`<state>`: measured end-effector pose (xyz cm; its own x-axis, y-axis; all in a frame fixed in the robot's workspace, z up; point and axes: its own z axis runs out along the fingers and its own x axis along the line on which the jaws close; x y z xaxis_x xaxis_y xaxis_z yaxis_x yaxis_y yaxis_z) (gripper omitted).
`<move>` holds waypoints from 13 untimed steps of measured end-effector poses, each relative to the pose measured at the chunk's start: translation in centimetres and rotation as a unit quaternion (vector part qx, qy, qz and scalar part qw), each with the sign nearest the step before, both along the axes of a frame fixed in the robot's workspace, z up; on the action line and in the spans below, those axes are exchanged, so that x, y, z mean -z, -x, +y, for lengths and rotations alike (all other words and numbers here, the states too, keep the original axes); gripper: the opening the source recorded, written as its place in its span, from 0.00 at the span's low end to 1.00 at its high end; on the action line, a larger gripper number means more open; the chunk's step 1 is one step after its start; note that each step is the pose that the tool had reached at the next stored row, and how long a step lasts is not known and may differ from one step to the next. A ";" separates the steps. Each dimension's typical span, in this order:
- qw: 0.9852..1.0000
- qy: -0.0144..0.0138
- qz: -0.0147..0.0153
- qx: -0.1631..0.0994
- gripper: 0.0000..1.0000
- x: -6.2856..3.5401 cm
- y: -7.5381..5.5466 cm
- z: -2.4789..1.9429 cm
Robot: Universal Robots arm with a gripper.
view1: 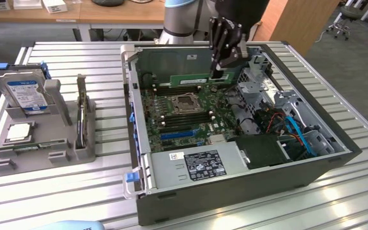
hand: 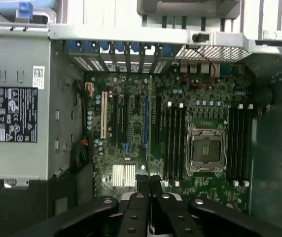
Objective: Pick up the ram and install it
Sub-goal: 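Pick up the ram and move it above insertion slot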
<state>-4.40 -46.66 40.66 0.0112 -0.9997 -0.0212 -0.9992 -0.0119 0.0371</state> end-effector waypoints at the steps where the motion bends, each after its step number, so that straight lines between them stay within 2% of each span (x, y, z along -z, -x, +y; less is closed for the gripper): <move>1: 1.000 0.000 0.000 0.000 0.12 0.00 -0.4 -0.02; 5: 1.000 0.000 0.000 0.000 0.12 0.00 -1.6 -0.04; 10: 1.000 0.000 0.000 0.000 0.12 0.01 -1.6 -0.02; 13: 1.000 0.000 0.000 0.000 0.12 0.04 -1.6 0.23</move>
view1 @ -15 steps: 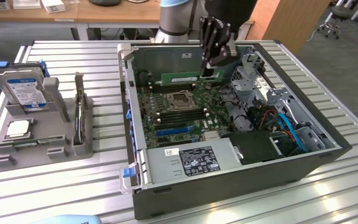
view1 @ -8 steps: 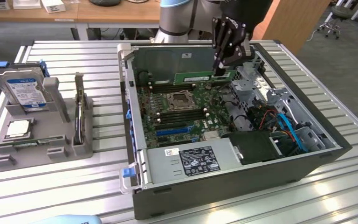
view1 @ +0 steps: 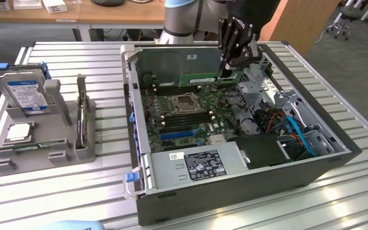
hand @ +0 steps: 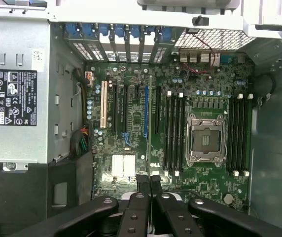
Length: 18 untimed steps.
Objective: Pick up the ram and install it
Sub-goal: 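Pick up the ram and move it above insertion slot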
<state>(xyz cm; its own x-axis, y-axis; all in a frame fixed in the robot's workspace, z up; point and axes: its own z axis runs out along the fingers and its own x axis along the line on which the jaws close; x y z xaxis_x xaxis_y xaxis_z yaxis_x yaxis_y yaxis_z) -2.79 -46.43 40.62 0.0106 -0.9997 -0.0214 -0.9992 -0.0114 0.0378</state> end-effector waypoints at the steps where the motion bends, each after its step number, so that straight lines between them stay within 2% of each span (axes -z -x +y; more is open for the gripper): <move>1: 1.000 0.000 0.000 0.000 0.12 0.02 0.0 0.18; 11: 1.000 0.000 0.000 0.005 0.12 0.14 0.0 2.11; 18: 1.000 0.000 0.000 0.009 0.12 0.19 0.0 3.29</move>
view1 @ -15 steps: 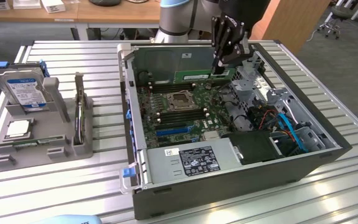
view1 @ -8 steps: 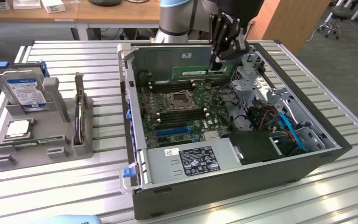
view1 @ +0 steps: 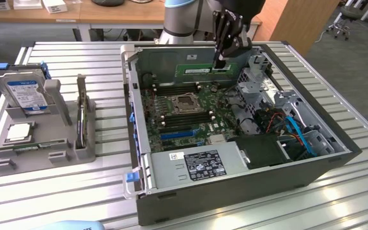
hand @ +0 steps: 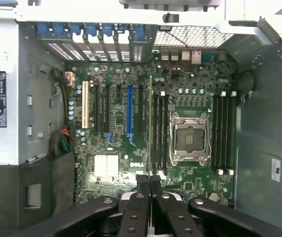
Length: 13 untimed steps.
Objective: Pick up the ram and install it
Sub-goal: 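Pick up the ram and move it above insertion slot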
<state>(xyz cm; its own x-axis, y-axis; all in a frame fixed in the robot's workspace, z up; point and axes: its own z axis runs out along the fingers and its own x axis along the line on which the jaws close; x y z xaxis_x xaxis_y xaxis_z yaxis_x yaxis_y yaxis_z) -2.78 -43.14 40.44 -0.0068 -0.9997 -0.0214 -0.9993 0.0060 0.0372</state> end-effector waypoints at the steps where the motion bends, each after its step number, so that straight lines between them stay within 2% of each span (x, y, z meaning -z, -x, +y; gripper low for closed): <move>1: 1.000 0.000 0.000 0.001 0.12 0.01 0.0 0.16; 11: 1.000 0.000 0.000 0.006 0.12 0.09 0.0 1.78; 13: 1.000 0.000 0.000 0.007 0.12 0.09 0.0 1.98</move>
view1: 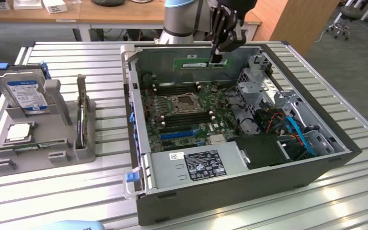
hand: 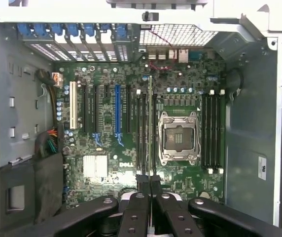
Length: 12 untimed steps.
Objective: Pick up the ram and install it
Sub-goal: 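Pick up the ram and move it above insertion slot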
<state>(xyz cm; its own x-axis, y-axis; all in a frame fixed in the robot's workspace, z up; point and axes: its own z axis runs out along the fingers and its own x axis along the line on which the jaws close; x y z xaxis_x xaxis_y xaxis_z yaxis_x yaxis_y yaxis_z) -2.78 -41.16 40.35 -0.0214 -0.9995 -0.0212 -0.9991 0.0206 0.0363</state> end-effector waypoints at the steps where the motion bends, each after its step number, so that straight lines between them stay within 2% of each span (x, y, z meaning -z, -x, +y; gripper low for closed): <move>1: 1.000 0.000 0.000 0.000 0.12 0.00 0.0 0.01; 6: 1.000 0.000 0.000 0.000 0.12 0.04 0.0 0.03; 12: 1.000 0.000 0.000 0.000 0.12 1.00 0.0 0.02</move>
<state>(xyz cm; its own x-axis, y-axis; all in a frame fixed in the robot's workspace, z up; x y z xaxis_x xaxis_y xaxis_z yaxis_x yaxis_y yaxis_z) -2.78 -41.14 39.36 -0.0216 -0.9995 -0.0214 -0.9991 0.0208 0.0362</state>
